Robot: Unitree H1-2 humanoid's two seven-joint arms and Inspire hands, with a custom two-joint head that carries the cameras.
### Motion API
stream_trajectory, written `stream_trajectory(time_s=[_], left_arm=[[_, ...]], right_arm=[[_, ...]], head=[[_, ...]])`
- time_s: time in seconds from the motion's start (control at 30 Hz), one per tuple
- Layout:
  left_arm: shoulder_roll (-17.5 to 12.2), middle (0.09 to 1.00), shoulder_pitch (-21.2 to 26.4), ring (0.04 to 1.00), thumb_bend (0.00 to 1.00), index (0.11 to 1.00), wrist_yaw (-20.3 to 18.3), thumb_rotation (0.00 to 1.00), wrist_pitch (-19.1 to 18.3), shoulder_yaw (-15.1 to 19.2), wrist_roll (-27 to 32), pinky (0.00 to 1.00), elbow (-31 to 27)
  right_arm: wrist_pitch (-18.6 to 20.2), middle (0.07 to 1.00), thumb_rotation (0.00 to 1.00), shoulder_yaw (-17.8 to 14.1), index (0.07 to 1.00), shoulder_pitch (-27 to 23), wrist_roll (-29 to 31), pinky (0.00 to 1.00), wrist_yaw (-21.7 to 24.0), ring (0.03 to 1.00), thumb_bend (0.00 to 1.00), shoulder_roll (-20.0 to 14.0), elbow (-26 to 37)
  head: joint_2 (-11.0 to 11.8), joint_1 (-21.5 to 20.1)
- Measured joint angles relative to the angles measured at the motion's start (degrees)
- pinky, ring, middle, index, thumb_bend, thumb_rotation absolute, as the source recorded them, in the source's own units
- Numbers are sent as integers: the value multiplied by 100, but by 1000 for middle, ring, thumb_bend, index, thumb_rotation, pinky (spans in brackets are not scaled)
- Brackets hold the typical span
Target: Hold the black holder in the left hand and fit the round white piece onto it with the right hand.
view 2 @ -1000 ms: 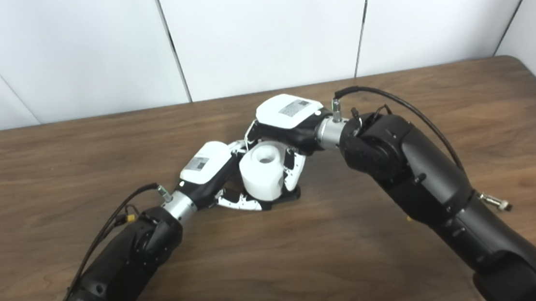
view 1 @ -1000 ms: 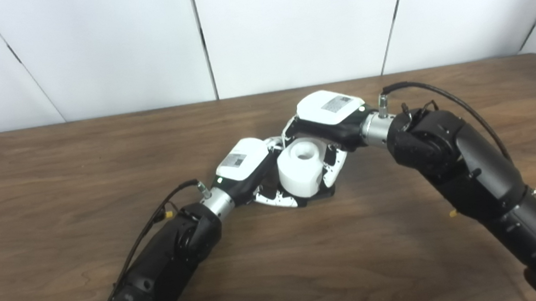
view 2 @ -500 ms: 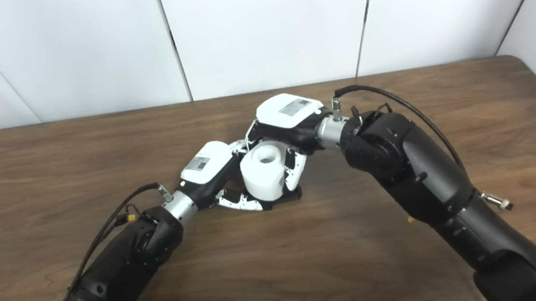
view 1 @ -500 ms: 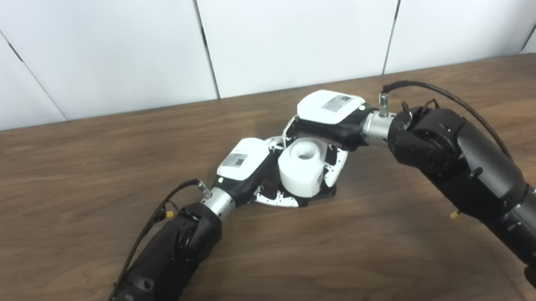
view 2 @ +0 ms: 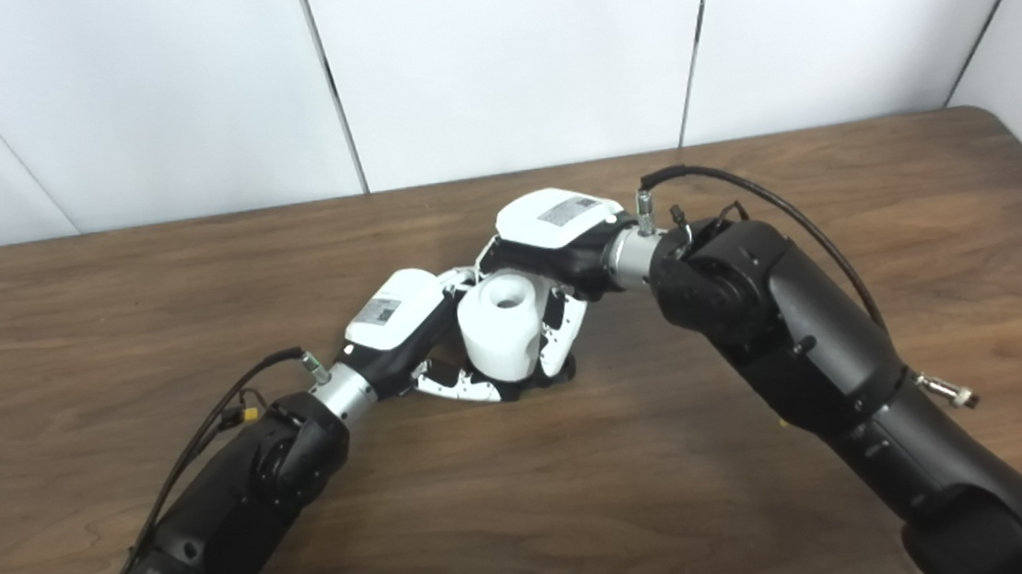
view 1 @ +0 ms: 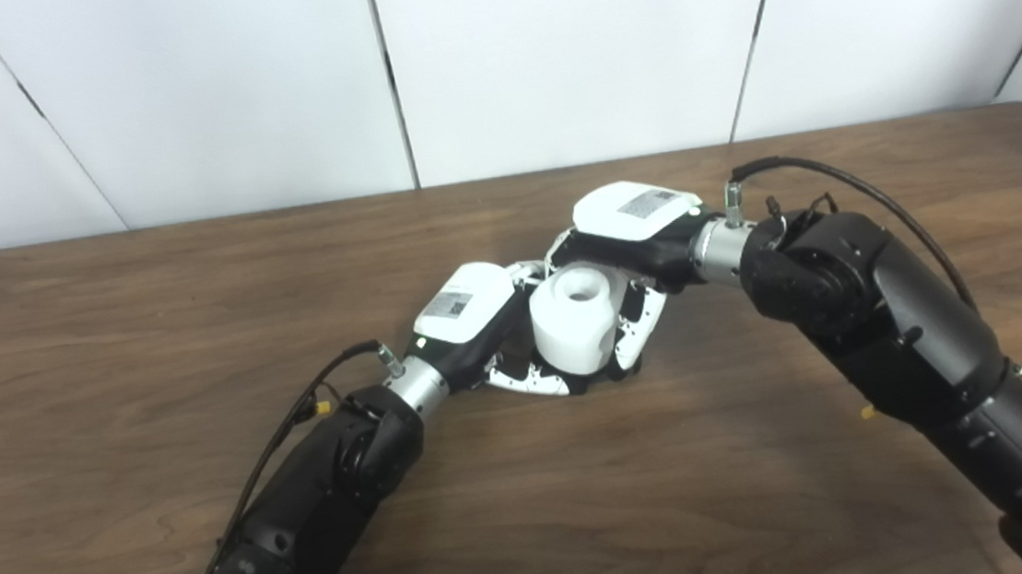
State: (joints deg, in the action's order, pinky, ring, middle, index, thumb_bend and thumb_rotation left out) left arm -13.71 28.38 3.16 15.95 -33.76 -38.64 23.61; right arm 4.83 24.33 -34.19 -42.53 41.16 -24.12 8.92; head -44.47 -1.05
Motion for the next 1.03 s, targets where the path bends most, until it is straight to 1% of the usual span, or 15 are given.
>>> stream_trajectory(time_s=[0.23, 0.5, 0.57, 0.67, 0.83, 0.9, 0.93, 0.97, 1.03], left_arm=[[0, 868, 3, 860, 521, 491, -3, 78, 0, 2, 0, 690, 0], [0, 871, 1, 860, 521, 491, -3, 78, 1, 2, 3, 683, 0], [-1, 874, 4, 861, 521, 491, -3, 79, 1, 2, 2, 683, 0], [-2, 875, 5, 865, 521, 491, -7, 79, 1, 2, 3, 693, 0], [-2, 870, 19, 860, 521, 491, -44, 79, 1, 5, 8, 678, 2], [-2, 867, 31, 855, 521, 491, -45, 78, 15, 7, 8, 676, 15], [-1, 868, 35, 856, 521, 491, -45, 78, 27, 7, 8, 680, 24], [-1, 870, 36, 859, 521, 491, -45, 78, 28, 8, 9, 686, 24], [-1, 868, 34, 856, 521, 491, -49, 79, 30, 15, 18, 688, 25]], right_arm=[[-1, 829, 203, -69, 1000, 7, -50, 635, -27, 779, 918, -1, 0], [-3, 853, 197, -202, 1000, 7, 21, 656, -39, 791, 903, -2, 1], [-4, 847, 204, -281, 1000, 7, 57, 658, -60, 790, 910, -2, 1], [10, 841, 204, -382, 1000, -6, 58, 636, -87, 759, 922, -13, 15], [111, 859, 200, -450, 1000, -67, 49, 617, -33, 765, 951, -85, 70], [186, 878, 157, -483, 1000, -115, 64, 614, 88, 771, 945, -178, 127], [203, 884, 107, -508, 1000, -136, 73, 617, 148, 778, 926, -244, 153], [234, 888, 46, -544, 1000, -154, 78, 617, 202, 780, 895, -321, 193], [322, 885, 12, -633, 996, -169, 80, 589, 260, 768, 814, -476, 287]], head=[[9, -9], [9, 0], [0, -9], [9, -35], [9, -70], [18, -79], [18, -79], [26, -88], [35, -88]])
